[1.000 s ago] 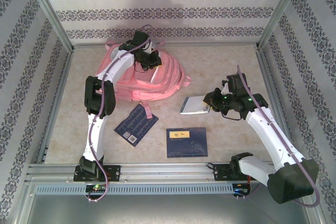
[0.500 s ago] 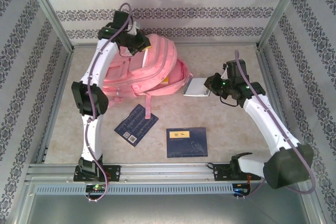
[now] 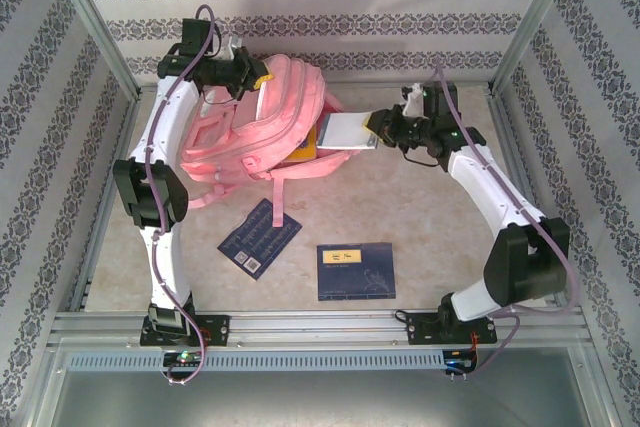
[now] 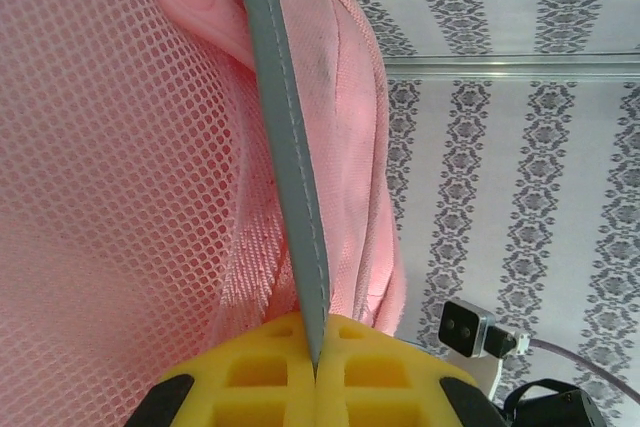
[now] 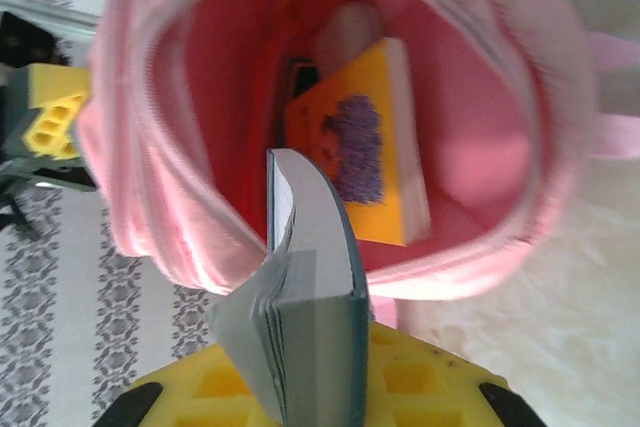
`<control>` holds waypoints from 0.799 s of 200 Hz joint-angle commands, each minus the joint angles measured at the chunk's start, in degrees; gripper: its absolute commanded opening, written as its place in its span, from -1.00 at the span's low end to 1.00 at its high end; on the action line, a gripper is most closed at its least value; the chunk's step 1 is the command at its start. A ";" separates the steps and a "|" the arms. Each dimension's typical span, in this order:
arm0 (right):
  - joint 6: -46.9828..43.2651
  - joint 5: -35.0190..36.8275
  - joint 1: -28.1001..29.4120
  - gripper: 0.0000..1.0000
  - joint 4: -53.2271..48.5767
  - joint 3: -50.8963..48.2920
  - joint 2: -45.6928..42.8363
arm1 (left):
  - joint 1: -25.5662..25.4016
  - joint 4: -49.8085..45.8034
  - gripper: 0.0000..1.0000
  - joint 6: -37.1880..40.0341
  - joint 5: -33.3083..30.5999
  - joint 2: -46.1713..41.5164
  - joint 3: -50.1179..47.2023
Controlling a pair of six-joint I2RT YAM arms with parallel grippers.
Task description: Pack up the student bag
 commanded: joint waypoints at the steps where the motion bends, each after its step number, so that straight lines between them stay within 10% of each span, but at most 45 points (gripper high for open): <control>1: -0.70 -4.27 2.00 -1.00 5.11 3.63 4.10 | -0.03 11.88 -1.00 -4.87 6.85 -7.05 1.01; 160: 6.59 0.28 17.27 -0.83 16.11 27.59 37.07 | -5.88 19.59 -1.00 -11.43 12.71 -3.66 8.73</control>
